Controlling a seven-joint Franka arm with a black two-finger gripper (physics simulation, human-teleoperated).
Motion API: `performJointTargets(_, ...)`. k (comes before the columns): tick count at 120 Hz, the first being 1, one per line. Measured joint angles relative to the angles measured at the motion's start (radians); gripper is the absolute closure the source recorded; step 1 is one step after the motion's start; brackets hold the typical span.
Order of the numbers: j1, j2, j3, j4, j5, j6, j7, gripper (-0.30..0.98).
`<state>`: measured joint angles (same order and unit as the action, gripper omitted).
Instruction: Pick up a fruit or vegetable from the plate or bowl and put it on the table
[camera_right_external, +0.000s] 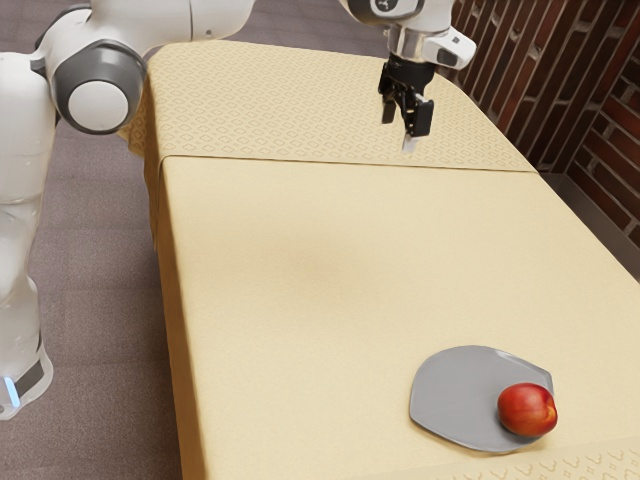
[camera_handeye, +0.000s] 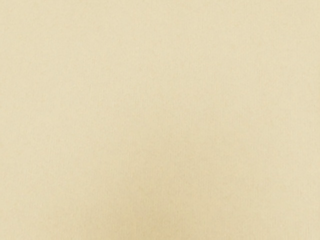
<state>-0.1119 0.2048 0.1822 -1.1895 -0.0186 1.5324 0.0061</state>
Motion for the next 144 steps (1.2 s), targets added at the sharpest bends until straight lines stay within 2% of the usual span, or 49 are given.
performJointTargets(30,0.008,0.001,0.001,0.003,-0.009,-0.004,0.002,0.00)
performJointTargets(41,-0.021,0.013,-0.026,0.074,-0.008,0.019,0.002,0.00)
performJointTargets(50,-0.037,0.091,-0.074,0.092,-0.010,0.104,0.006,0.00)
performJointTargets(64,-0.032,0.261,-0.167,0.097,-0.014,0.337,0.033,0.00)
performJointTargets(95,-0.027,0.421,-0.440,0.100,-0.043,0.734,0.090,0.00)
performJointTargets(112,-0.027,0.481,-0.503,0.100,-0.064,0.840,0.113,0.00)
performJointTargets(144,-0.031,0.518,-0.537,0.099,-0.075,0.918,0.144,0.00)
